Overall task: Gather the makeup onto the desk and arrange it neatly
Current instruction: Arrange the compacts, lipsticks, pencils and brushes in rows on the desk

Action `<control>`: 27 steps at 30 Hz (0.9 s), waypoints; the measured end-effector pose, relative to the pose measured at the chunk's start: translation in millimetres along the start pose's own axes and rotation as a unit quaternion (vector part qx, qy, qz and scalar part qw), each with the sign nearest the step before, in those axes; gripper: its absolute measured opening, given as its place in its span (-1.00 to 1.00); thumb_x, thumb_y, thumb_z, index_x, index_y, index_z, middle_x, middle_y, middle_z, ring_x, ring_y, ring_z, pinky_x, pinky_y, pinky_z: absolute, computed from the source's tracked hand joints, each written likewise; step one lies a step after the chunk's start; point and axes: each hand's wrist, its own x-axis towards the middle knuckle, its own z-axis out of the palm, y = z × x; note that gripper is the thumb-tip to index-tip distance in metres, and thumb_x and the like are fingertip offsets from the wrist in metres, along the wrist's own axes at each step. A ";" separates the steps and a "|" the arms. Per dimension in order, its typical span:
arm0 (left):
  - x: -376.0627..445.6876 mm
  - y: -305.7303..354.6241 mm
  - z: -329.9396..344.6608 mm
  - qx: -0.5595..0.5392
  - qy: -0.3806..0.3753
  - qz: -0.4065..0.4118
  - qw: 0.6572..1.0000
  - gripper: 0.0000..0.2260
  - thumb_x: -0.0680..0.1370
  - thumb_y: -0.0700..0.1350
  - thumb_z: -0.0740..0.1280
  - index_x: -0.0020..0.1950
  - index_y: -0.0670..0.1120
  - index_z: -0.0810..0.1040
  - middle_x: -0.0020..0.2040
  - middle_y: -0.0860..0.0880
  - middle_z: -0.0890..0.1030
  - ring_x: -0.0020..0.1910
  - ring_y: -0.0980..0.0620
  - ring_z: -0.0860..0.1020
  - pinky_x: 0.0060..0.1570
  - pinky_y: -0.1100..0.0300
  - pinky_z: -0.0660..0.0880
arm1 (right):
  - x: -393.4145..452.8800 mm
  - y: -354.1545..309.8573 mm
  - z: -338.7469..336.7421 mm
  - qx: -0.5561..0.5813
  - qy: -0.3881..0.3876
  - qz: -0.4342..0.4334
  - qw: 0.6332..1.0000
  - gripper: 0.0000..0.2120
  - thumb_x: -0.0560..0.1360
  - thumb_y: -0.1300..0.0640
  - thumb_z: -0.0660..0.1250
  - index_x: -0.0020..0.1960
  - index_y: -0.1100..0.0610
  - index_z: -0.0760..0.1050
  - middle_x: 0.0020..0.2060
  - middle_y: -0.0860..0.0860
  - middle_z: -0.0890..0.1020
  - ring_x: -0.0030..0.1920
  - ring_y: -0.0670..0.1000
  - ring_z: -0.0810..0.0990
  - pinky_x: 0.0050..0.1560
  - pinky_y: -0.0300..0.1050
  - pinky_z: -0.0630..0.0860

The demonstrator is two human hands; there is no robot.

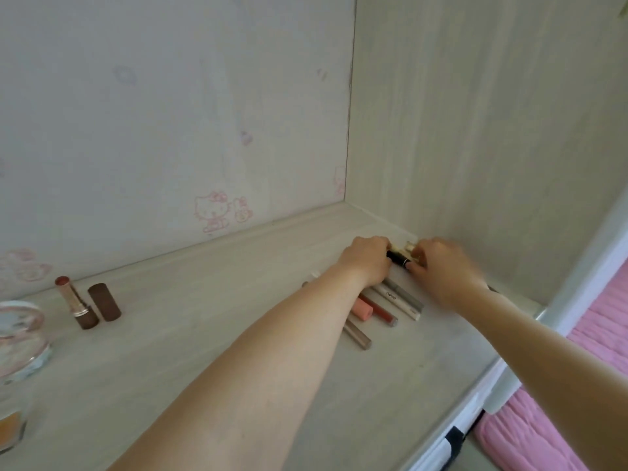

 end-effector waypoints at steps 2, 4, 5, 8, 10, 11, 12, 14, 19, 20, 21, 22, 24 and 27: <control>2.1 -0.3 0.4 0.000 0.009 0.005 1.000 -0.71 0.58 -0.10 0.19 0.27 -0.04 0.51 0.21 -0.17 0.54 0.20 -0.17 0.47 0.14 0.05 0.44 | 0.4 0.6 1.9 -0.013 0.006 -0.002 1.000 -0.82 0.54 0.00 0.27 0.05 0.09 0.49 -0.01 0.07 0.49 0.09 0.15 0.44 -0.09 -0.06 0.40; 2.8 0.1 0.6 -0.011 0.011 0.001 1.000 -0.71 0.57 -0.10 0.21 0.27 -0.05 0.51 0.23 -0.15 0.53 0.20 -0.16 0.48 0.13 0.08 0.43 | -1.1 -0.4 3.5 -0.026 0.019 -0.006 0.999 -0.81 0.54 0.02 0.27 0.11 0.07 0.52 0.03 0.06 0.50 0.13 0.14 0.40 -0.03 -0.04 0.39; 2.3 1.4 0.9 -0.023 0.012 -0.002 1.000 -0.71 0.56 -0.11 0.22 0.27 -0.06 0.51 0.24 -0.15 0.52 0.21 -0.15 0.48 0.14 0.09 0.42 | -2.5 -0.7 4.0 -0.030 0.025 -0.005 0.999 -0.80 0.55 0.03 0.27 0.13 0.06 0.53 0.06 0.06 0.50 0.14 0.14 0.39 0.01 -0.02 0.39; -2.5 7.7 1.3 -0.077 0.027 -0.016 0.997 -0.72 0.54 -0.18 0.25 0.24 -0.08 0.52 0.22 -0.13 0.54 0.18 -0.10 0.50 0.12 0.15 0.43 | -7.1 -3.0 3.7 -0.029 0.046 0.001 0.999 -0.80 0.55 0.08 0.27 0.15 0.06 0.54 0.09 0.06 0.51 0.15 0.16 0.38 0.05 0.00 0.39; -7.6 12.3 -1.8 -0.126 0.049 -0.027 0.990 -0.73 0.53 -0.20 0.27 0.22 -0.10 0.53 0.20 -0.13 0.55 0.17 -0.08 0.51 0.11 0.18 0.43 | -9.2 -6.7 0.0 0.015 0.060 0.016 0.998 -0.81 0.55 0.12 0.27 0.14 0.09 0.54 0.08 0.09 0.54 0.12 0.17 0.43 0.04 0.02 0.43; -10.7 14.7 -4.9 -0.154 0.063 -0.034 0.985 -0.74 0.53 -0.20 0.28 0.21 -0.10 0.54 0.20 -0.11 0.56 0.16 -0.07 0.52 0.09 0.21 0.42 | -10.4 -8.7 -3.3 0.049 0.062 0.025 0.997 -0.82 0.55 0.13 0.27 0.13 0.10 0.54 0.05 0.10 0.56 0.08 0.17 0.47 0.02 0.04 0.46; -14.3 16.6 -9.0 -0.186 0.076 -0.044 0.979 -0.75 0.52 -0.20 0.30 0.19 -0.10 0.56 0.18 -0.10 0.57 0.15 -0.05 0.53 0.06 0.24 0.41 | -12.3 -10.6 -7.0 0.086 0.064 0.031 0.994 -0.83 0.55 0.14 0.27 0.12 0.11 0.54 0.02 0.10 0.58 0.03 0.16 0.50 -0.02 0.04 0.49; -24.1 17.9 -20.6 -0.252 0.094 -0.063 0.961 -0.78 0.50 -0.21 0.34 0.15 -0.09 0.58 0.14 -0.06 0.60 0.11 -0.01 0.55 0.00 0.28 0.41 | -17.9 -14.9 -15.6 0.149 0.079 0.025 0.985 -0.84 0.55 0.18 0.27 0.10 0.10 0.54 -0.05 0.07 0.59 -0.05 0.12 0.53 -0.09 0.00 0.52; -70.1 7.2 -68.0 -0.329 0.101 -0.062 0.937 -0.83 0.47 -0.23 0.41 0.04 -0.07 0.64 -0.03 -0.01 0.64 -0.01 0.06 0.58 -0.04 0.31 0.41 | -40.7 -43.2 -40.4 0.249 0.114 -0.010 0.962 -0.87 0.53 0.19 0.32 0.04 0.03 0.57 -0.13 -0.04 0.61 -0.18 -0.12 0.53 -0.23 -0.35 0.36; -83.4 4.9 -78.3 -0.342 0.101 -0.057 0.933 -0.83 0.47 -0.23 0.41 0.04 -0.07 0.63 -0.05 0.00 0.63 -0.05 0.08 0.57 -0.08 0.32 0.42 | -48.4 -51.1 -44.6 0.263 0.120 -0.010 0.957 -0.88 0.52 0.18 0.34 0.03 0.02 0.57 -0.16 -0.07 0.61 -0.19 -0.19 0.52 -0.25 -0.43 0.32; -97.1 2.9 -87.7 -0.354 0.101 -0.051 0.928 -0.84 0.48 -0.23 0.42 0.04 -0.08 0.62 -0.06 -0.01 0.62 -0.08 0.09 0.55 -0.09 0.30 0.44 | -57.8 -59.1 -48.6 0.277 0.127 -0.010 0.953 -0.88 0.51 0.17 0.35 0.02 0.01 0.57 -0.20 -0.11 0.61 -0.20 -0.24 0.52 -0.25 -0.49 0.29; -111.1 0.8 -96.1 -0.365 0.100 -0.047 0.925 -0.84 0.48 -0.23 0.42 0.04 -0.09 0.61 -0.04 -0.04 0.62 -0.08 0.08 0.54 -0.05 0.26 0.49 | -68.2 -67.7 -52.5 0.289 0.131 -0.012 0.948 -0.88 0.50 0.18 0.36 0.01 0.01 0.58 -0.23 -0.15 0.60 -0.20 -0.27 0.52 -0.26 -0.50 0.31; -141.0 -2.7 -109.8 -0.384 0.095 -0.043 0.918 -0.86 0.49 -0.25 0.41 0.03 -0.10 0.60 0.04 -0.15 0.63 -0.04 0.03 0.55 0.10 0.10 0.53 | -90.7 -84.9 -59.5 0.321 0.132 -0.021 0.938 -0.85 0.49 0.21 0.37 0.00 0.00 0.59 -0.25 -0.21 0.60 -0.19 -0.30 0.55 -0.27 -0.52 0.36; -185.1 -7.2 -123.5 -0.440 0.095 -0.040 0.892 -0.84 0.51 -0.29 0.38 0.08 -0.19 0.57 0.03 -0.20 0.62 -0.02 -0.02 0.60 0.15 0.06 0.53 | -121.1 -109.7 -70.1 0.374 0.130 -0.032 0.918 -0.80 0.47 0.27 0.38 -0.01 0.01 0.59 -0.18 -0.18 0.64 -0.13 -0.25 0.59 -0.17 -0.45 0.45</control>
